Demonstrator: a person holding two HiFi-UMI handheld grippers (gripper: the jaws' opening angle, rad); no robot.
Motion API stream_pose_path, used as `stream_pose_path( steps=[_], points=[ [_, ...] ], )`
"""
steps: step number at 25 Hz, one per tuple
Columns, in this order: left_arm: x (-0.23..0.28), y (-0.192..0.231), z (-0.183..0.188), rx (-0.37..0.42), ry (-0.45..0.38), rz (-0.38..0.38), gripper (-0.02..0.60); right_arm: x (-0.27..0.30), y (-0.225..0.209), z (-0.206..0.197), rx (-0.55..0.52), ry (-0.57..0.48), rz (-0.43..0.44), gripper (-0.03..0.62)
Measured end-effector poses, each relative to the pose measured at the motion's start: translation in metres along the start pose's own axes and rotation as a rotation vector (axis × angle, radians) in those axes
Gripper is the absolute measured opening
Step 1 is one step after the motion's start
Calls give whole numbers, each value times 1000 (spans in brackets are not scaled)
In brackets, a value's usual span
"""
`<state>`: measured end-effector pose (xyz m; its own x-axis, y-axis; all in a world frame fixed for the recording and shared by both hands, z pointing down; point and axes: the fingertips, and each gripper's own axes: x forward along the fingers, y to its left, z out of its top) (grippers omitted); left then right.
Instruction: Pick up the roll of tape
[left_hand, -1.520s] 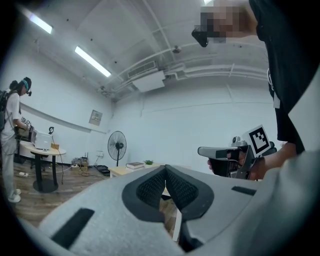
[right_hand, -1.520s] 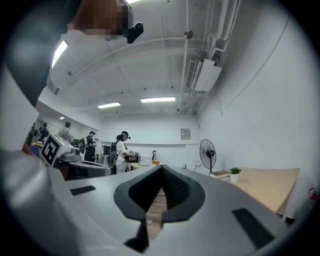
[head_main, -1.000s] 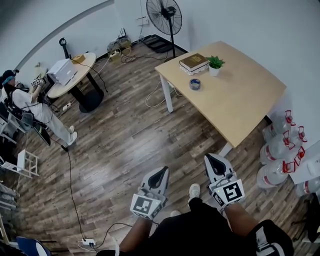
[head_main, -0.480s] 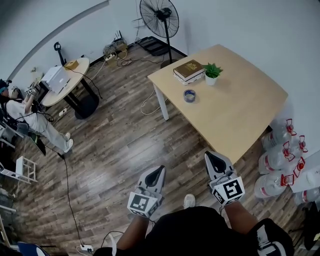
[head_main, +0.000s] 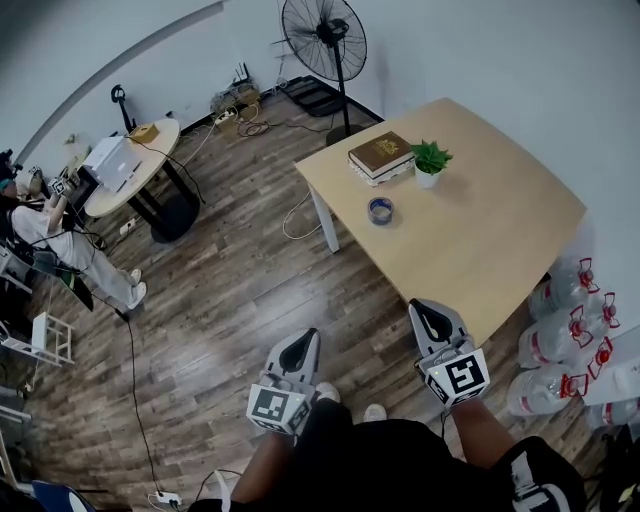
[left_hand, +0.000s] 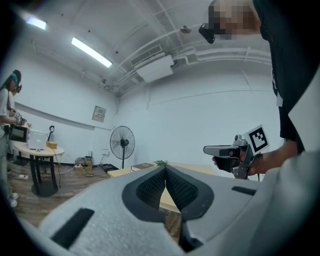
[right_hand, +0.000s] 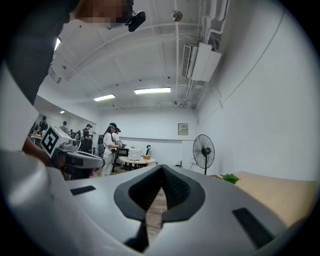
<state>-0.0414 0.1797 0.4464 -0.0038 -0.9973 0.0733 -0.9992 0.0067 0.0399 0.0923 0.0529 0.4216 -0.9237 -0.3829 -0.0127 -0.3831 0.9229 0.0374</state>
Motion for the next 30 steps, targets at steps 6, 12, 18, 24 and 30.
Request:
stream_pose_path(
  steps=[6, 12, 18, 24, 30],
  points=[
    [30, 42, 13, 1, -38, 27, 5, 36, -31, 1, -30, -2, -15, -5],
    [76, 72, 17, 18, -34, -27, 5, 83, -60, 3, -33, 6, -26, -5],
    [118, 112, 22, 12, -18, -53, 5, 138, -77, 5, -51, 23, -47, -5],
    [169, 152, 40, 14, -9, -115, 5, 192, -90, 17, -56, 20, -74, -5],
    [223, 184, 55, 52, -24, -205, 5, 242, -107, 23, -69, 22, -138, -5]
  ],
)
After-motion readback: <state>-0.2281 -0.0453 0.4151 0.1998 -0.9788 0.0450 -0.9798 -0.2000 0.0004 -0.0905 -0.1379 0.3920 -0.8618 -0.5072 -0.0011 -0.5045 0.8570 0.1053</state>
